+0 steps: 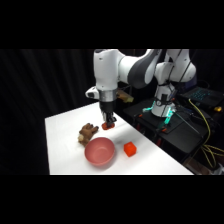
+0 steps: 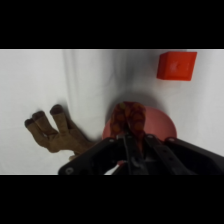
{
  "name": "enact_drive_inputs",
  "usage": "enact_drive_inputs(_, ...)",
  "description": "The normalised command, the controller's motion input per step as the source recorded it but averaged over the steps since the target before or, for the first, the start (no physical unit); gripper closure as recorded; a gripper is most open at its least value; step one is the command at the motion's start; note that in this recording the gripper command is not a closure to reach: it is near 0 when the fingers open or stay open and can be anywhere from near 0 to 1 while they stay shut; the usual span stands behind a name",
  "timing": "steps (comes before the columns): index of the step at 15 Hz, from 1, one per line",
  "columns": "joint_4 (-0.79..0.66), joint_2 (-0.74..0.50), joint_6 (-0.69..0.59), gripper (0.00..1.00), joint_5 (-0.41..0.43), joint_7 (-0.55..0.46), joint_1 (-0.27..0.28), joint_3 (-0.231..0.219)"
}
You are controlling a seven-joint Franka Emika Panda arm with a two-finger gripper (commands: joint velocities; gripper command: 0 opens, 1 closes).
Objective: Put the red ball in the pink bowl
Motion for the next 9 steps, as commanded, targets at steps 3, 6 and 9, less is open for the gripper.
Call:
enact_drive_inputs(3, 0.49, 0.37, 0.01, 0.02, 0.057, -0.08, -0.047, 0.067)
enact_drive_inputs(6, 0.48, 0.40, 0.07, 0.03, 0.085, -0.11, -0.042, 0.051)
enact_drive_inputs(9, 0.36, 0.32, 0.12, 0.04, 0.094, -0.14, -0.040, 0.035)
